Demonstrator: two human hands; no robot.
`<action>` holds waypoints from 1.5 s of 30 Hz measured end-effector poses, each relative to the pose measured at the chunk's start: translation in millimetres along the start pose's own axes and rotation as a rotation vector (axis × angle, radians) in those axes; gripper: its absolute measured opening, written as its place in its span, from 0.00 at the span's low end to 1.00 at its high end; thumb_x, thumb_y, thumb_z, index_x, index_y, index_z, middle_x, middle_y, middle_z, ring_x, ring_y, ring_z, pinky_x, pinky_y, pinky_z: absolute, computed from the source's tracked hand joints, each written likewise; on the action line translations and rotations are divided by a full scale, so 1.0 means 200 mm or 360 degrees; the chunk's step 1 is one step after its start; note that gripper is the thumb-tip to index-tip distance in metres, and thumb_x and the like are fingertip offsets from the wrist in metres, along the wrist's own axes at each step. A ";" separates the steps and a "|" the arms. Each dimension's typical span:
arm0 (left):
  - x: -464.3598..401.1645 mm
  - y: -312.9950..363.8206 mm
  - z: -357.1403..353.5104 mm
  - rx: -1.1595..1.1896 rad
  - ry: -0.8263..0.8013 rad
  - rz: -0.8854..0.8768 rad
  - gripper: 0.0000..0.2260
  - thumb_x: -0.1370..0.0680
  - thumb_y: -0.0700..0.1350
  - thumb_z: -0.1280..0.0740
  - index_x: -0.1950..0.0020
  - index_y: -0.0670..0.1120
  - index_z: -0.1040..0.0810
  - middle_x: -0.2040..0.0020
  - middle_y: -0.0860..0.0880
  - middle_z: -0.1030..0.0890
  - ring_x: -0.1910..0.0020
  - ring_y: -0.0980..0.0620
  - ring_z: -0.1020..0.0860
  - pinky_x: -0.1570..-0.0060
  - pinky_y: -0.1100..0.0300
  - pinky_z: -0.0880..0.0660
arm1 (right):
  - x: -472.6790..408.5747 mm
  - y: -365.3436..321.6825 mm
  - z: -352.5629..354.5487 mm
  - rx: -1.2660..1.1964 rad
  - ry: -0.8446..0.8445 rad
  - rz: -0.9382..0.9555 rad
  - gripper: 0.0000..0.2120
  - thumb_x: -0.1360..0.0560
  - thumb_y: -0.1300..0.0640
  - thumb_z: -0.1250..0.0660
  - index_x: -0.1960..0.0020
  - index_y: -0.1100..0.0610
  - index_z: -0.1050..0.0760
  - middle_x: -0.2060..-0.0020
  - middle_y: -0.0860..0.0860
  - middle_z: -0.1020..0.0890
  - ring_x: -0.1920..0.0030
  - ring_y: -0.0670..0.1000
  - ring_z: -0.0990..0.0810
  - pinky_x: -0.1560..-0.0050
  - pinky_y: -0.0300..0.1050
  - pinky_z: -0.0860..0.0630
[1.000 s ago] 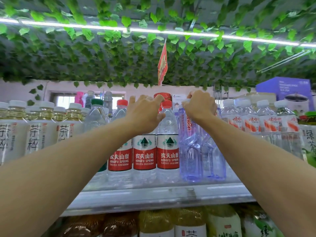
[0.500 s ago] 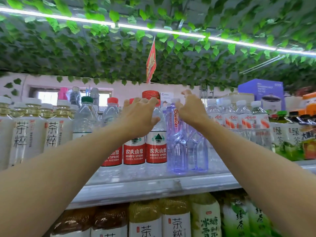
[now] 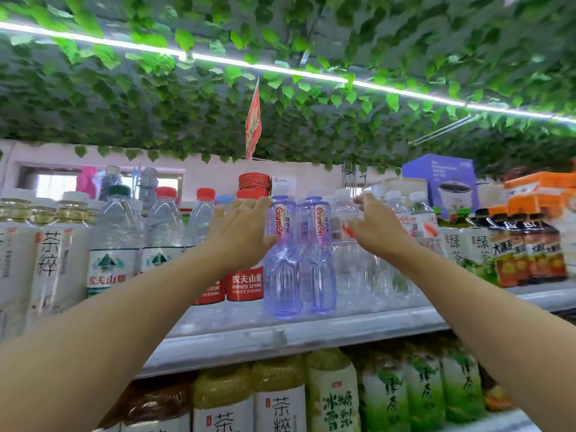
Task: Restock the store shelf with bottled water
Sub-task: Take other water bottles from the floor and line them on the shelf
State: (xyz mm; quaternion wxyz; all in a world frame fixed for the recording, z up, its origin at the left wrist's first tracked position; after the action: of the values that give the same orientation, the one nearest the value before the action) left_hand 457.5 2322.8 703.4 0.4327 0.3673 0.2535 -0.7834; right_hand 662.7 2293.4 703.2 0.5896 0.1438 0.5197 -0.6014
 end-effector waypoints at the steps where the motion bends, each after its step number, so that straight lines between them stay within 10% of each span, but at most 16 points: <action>1: -0.02 0.02 0.00 -0.0017 0.0000 0.0001 0.28 0.24 0.56 0.35 0.27 0.50 0.40 0.29 0.46 0.33 0.29 0.45 0.37 0.31 0.44 0.42 | -0.02 0.03 0.00 -0.0007 0.0002 0.0003 0.22 0.24 0.64 0.38 0.30 0.59 0.36 0.34 0.58 0.29 0.37 0.56 0.29 0.40 0.48 0.32; 14: -0.45 0.32 -0.14 -0.0233 0.0155 0.0189 0.27 0.23 0.60 0.39 0.31 0.46 0.38 0.40 0.44 0.23 0.38 0.44 0.27 0.37 0.48 0.35 | -0.40 0.34 0.11 -0.0186 0.0036 0.0365 0.17 0.20 0.65 0.45 0.32 0.62 0.34 0.36 0.57 0.27 0.37 0.54 0.29 0.42 0.41 0.34; 23: -0.59 0.36 -0.32 -0.0413 -0.0208 0.0160 0.28 0.24 0.63 0.40 0.29 0.55 0.42 0.43 0.49 0.20 0.39 0.44 0.26 0.31 0.46 0.42 | -0.52 0.21 0.00 0.0064 0.0007 0.0836 0.18 0.20 0.53 0.44 0.32 0.56 0.34 0.49 0.56 0.19 0.44 0.58 0.25 0.37 0.52 0.37; 31: -0.57 0.35 -0.28 -0.0484 -0.0183 0.0106 0.21 0.24 0.62 0.39 0.34 0.55 0.34 0.49 0.50 0.18 0.43 0.46 0.26 0.33 0.48 0.41 | -0.55 0.19 -0.20 0.0344 -0.0212 0.0700 0.23 0.21 0.41 0.48 0.30 0.50 0.41 0.50 0.54 0.18 0.37 0.55 0.26 0.27 0.57 0.57; 41: -0.55 0.39 -0.28 -0.0528 -0.0152 0.0081 0.21 0.24 0.63 0.41 0.34 0.56 0.34 0.61 0.54 0.27 0.45 0.49 0.25 0.34 0.49 0.44 | -0.65 0.17 -0.19 0.0430 -0.0026 0.0490 0.17 0.22 0.48 0.44 0.40 0.55 0.26 0.55 0.51 0.20 0.51 0.53 0.25 0.30 0.54 0.44; 45: -0.55 0.39 -0.28 -0.0494 -0.0143 0.0082 0.21 0.23 0.62 0.41 0.32 0.56 0.34 0.48 0.51 0.20 0.42 0.47 0.26 0.33 0.49 0.44 | -0.63 0.14 -0.17 0.0505 0.0093 0.0456 0.16 0.22 0.47 0.43 0.41 0.54 0.25 0.52 0.52 0.18 0.49 0.54 0.23 0.34 0.52 0.41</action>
State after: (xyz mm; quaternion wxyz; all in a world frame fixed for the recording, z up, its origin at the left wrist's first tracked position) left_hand 584.4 2378.2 750.3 0.5151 0.2671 0.3424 -0.7390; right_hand 705.0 2397.8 774.8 0.6237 0.3246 0.4098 -0.5811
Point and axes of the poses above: each hand's wrist, its own x-axis away from the middle knuckle, its own z-axis out of the back of the hand, y = z × x, the point moved 8 cm from there along -x, towards the middle knuckle
